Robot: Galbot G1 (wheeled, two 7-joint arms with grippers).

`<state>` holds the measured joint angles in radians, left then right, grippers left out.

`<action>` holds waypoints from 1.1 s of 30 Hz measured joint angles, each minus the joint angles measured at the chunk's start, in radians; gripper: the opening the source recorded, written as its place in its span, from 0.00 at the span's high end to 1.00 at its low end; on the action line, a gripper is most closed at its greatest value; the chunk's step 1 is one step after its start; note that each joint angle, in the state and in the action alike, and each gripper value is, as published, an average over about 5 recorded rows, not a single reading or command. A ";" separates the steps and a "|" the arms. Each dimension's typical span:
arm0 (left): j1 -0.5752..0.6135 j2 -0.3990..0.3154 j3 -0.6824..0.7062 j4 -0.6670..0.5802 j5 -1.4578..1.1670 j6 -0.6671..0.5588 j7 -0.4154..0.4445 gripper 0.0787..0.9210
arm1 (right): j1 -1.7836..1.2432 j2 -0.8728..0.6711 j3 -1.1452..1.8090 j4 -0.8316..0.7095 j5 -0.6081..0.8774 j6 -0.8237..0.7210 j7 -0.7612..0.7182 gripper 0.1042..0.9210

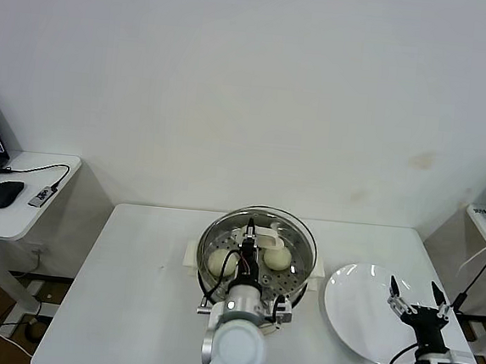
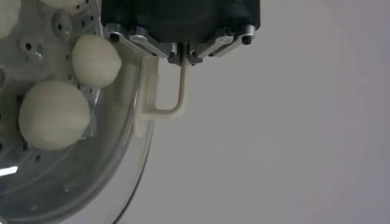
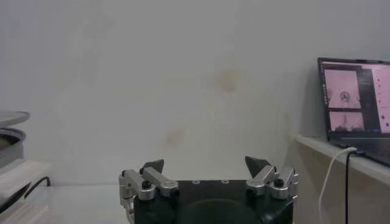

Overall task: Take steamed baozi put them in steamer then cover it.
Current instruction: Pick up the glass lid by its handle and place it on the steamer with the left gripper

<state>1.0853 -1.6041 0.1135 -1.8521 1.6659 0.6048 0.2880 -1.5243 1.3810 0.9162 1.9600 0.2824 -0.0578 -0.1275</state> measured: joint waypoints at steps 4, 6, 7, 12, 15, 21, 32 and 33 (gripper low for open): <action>0.009 -0.002 -0.003 0.002 0.009 0.000 -0.013 0.93 | -0.001 0.001 0.000 0.000 -0.002 0.000 0.000 0.12; 0.010 -0.003 -0.005 0.003 0.013 0.000 -0.016 0.93 | -0.001 0.002 -0.001 -0.001 -0.003 0.001 0.000 0.12; 0.011 -0.003 -0.006 0.004 0.016 0.000 -0.017 0.93 | -0.001 0.002 -0.001 -0.001 -0.003 0.001 0.000 0.12; 0.016 -0.003 -0.003 0.007 0.025 0.000 -0.016 0.93 | 0.001 0.004 -0.004 -0.002 -0.006 0.002 -0.002 0.12; 0.018 -0.003 0.000 0.011 0.028 0.000 -0.014 0.93 | 0.001 0.005 -0.004 -0.002 -0.007 0.002 -0.003 0.12; 0.018 -0.003 -0.007 0.023 0.037 -0.001 -0.013 0.93 | 0.000 0.004 -0.004 -0.005 -0.007 0.004 -0.003 0.12; 0.014 -0.004 -0.011 0.038 0.039 -0.001 -0.015 0.93 | 0.001 0.004 -0.004 -0.006 -0.008 0.005 -0.003 0.12; 0.014 -0.003 -0.011 0.040 0.039 -0.001 -0.016 0.93 | 0.001 0.004 -0.004 -0.006 -0.008 0.005 -0.003 0.12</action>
<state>1.0990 -1.6076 0.1021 -1.8123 1.7049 0.6036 0.2721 -1.5229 1.3848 0.9125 1.9536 0.2747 -0.0529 -0.1309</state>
